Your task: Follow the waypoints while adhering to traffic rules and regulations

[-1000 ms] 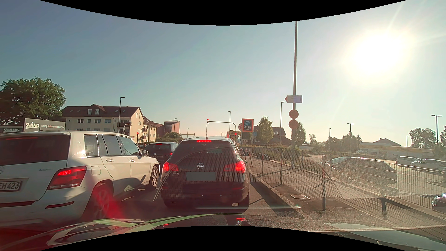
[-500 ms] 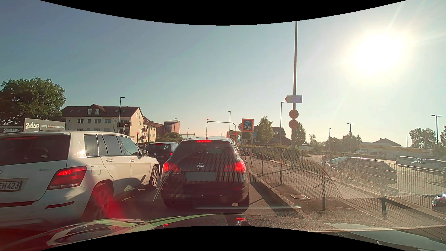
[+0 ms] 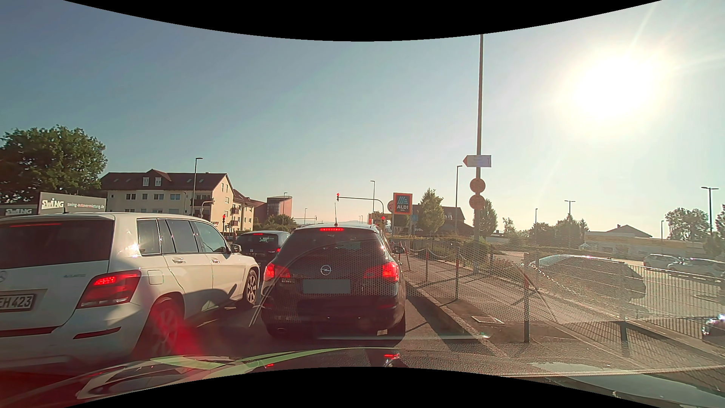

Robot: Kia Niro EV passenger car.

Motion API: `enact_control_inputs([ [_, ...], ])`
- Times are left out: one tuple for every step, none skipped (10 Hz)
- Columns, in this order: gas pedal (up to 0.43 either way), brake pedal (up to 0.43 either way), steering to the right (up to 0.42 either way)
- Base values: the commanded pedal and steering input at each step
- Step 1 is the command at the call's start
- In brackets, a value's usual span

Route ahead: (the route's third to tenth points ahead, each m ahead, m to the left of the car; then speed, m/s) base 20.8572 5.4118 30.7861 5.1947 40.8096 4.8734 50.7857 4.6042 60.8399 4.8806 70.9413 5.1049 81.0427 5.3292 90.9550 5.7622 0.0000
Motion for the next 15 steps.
enact_control_inputs([
  [0.0, 0.28, -0.018],
  [0.0, 0.274, -0.018],
  [0.0, 0.274, -0.018],
  [0.0, 0.274, -0.018],
  [0.0, 0.274, -0.018],
  [0.0, 0.274, -0.019],
  [0.0, 0.274, -0.019],
  [0.0, 0.274, -0.019],
  [0.0, 0.274, -0.019],
  [0.0, 0.274, -0.019],
  [0.0, 0.274, -0.019],
  [0.0, 0.274, -0.019],
  [0.0, 0.274, -0.019],
  [0.0, 0.274, -0.019],
  [0.0, 0.274, -0.019],
])
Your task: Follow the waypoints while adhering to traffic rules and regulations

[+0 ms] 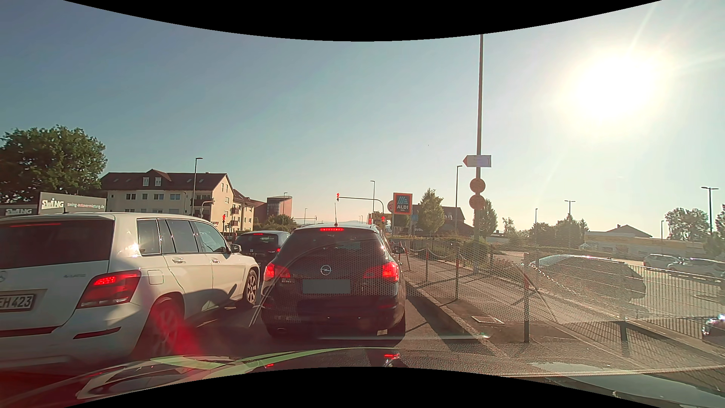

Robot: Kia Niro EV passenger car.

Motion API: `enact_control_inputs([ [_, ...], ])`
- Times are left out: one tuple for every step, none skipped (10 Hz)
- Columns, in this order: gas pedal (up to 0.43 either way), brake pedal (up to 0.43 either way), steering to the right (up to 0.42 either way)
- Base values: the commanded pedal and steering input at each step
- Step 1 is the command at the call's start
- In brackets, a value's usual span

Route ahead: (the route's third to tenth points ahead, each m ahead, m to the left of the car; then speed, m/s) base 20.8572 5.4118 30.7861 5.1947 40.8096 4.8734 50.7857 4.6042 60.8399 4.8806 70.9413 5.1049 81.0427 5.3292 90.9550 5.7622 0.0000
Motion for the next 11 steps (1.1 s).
enact_control_inputs([
  [0.0, 0.274, -0.019],
  [0.0, 0.274, -0.019],
  [0.0, 0.274, -0.019],
  [0.0, 0.274, -0.02],
  [0.0, 0.274, -0.02],
  [0.0, 0.274, -0.02],
  [0.0, 0.274, -0.02],
  [0.0, 0.274, -0.02],
  [0.0, 0.274, -0.02],
  [0.0, 0.274, -0.02],
  [0.0, 0.274, -0.02],
])
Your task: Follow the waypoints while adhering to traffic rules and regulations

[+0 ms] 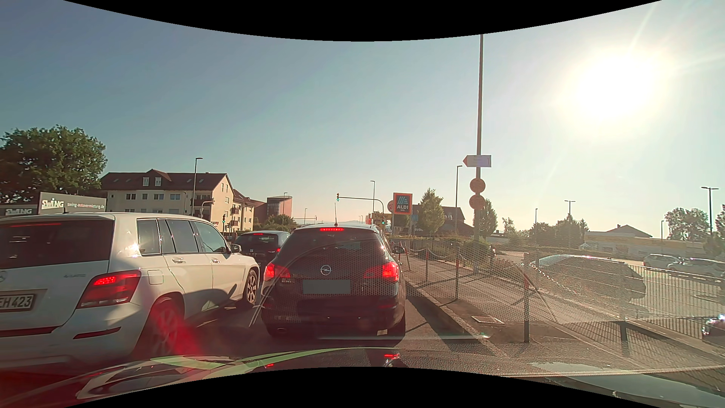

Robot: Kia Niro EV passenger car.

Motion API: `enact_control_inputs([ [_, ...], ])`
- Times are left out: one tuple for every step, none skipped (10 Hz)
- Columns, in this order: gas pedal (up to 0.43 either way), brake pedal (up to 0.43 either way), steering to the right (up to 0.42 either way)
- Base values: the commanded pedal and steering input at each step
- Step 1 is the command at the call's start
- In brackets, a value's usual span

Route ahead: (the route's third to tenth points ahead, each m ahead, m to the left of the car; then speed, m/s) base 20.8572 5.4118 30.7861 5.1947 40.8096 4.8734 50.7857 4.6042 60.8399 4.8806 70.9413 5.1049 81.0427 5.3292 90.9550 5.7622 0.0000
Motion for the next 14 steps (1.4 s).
enact_control_inputs([
  [0.0, 0.274, -0.02],
  [0.0, 0.28, -0.02],
  [0.0, 0.274, -0.02],
  [0.0, 0.274, -0.02],
  [0.0, 0.274, -0.02],
  [0.0, 0.274, -0.02],
  [0.0, 0.28, -0.019],
  [0.0, 0.274, -0.019],
  [0.0, 0.274, -0.019],
  [0.0, 0.274, -0.019],
  [0.0, 0.28, -0.019],
  [0.0, 0.274, -0.019],
  [0.0, 0.274, -0.019],
  [0.0, 0.274, -0.019],
])
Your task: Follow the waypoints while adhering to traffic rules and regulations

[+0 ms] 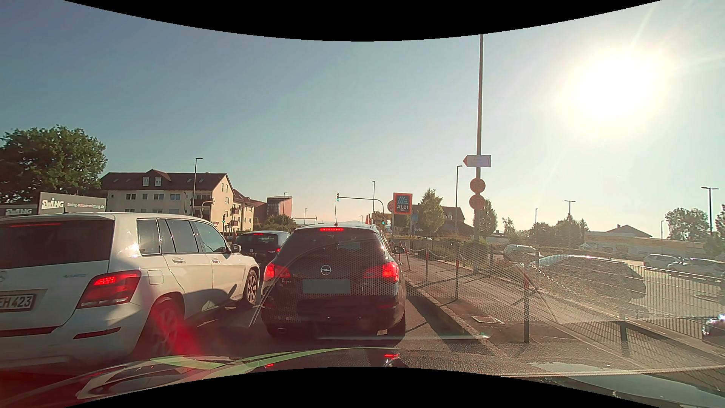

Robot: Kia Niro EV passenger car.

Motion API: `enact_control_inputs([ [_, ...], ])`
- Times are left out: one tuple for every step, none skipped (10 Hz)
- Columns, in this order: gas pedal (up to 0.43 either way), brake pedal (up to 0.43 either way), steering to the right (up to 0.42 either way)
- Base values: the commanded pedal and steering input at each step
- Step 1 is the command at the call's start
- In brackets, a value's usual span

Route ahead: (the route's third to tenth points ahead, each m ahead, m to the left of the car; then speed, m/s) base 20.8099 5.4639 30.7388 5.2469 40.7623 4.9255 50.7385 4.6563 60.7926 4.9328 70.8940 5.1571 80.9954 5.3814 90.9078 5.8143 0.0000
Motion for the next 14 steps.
enact_control_inputs([
  [0.0, 0.274, -0.019],
  [0.0, 0.274, -0.019],
  [0.0, 0.274, -0.019],
  [0.0, 0.274, -0.019],
  [0.0, 0.274, -0.019],
  [0.0, 0.274, -0.019],
  [0.0, 0.28, -0.018],
  [0.0, 0.274, -0.019],
  [0.0, 0.274, -0.019],
  [0.0, 0.274, -0.018],
  [0.0, 0.28, -0.018],
  [0.0, 0.274, -0.018],
  [0.0, 0.274, -0.019],
  [0.0, 0.274, -0.019],
])
